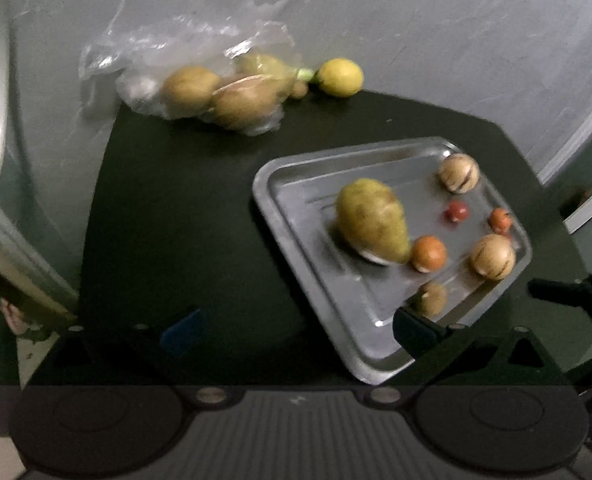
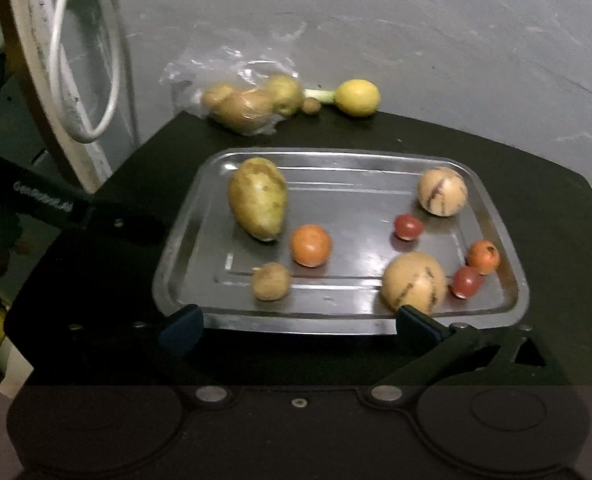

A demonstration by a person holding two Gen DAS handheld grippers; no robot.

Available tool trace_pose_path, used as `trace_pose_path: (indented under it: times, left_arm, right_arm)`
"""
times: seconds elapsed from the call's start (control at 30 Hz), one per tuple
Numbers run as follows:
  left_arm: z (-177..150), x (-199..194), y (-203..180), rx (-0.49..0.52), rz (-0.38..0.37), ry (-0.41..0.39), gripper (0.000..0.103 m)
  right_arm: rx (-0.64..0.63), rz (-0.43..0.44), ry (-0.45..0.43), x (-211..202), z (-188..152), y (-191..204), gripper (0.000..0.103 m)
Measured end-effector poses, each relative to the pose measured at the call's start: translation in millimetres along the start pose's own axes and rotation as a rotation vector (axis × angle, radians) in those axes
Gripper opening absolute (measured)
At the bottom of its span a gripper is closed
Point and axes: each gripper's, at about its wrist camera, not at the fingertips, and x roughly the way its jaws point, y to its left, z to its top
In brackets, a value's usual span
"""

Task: Organize fruits
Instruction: 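Lower both held fruits onto the tray and open both tools, then move both open tools from the tray to the lemon beside the plastic bag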

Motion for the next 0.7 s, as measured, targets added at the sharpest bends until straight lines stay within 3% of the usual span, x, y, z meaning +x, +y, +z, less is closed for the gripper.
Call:
trace_pose_path:
  times: [0.43,0.7]
  left_arm:
    - [14.7,12.3,17.5,-0.079,0.069,0.050,0.102]
    - [29.9,12.9,17.2,-0.109,0.083,0.025,0.102]
  right_arm:
    - [0.076,-0.108,0.070,3.7,3.7,-46.9,0.102]
    - [0.073,-0.129,0.024,-1.5,23.1,-62.2,0.102]
